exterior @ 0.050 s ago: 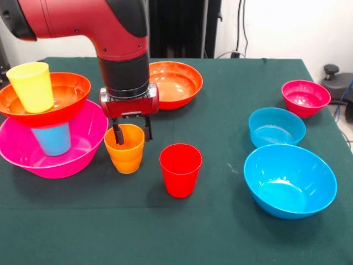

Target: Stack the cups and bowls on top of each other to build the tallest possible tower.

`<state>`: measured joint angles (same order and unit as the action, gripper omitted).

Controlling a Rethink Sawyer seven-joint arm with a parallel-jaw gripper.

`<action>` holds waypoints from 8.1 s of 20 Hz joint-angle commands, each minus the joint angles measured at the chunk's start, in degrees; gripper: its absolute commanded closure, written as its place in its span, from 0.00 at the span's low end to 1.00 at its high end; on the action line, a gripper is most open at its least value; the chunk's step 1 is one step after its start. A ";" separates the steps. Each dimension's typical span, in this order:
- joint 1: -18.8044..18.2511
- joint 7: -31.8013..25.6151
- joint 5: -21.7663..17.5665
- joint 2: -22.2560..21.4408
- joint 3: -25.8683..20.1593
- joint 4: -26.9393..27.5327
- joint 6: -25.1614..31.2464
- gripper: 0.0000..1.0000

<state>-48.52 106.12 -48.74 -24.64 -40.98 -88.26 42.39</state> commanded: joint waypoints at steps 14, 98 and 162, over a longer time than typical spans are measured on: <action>3.79 -13.87 -5.51 5.05 4.72 0.26 2.76 0.00; -5.72 -37.89 7.60 -14.31 -7.00 2.56 31.19 1.00; -9.44 -42.15 -1.20 -8.71 -5.48 4.72 20.19 1.00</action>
<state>-58.84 80.68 -48.98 -34.03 -47.13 -84.45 62.15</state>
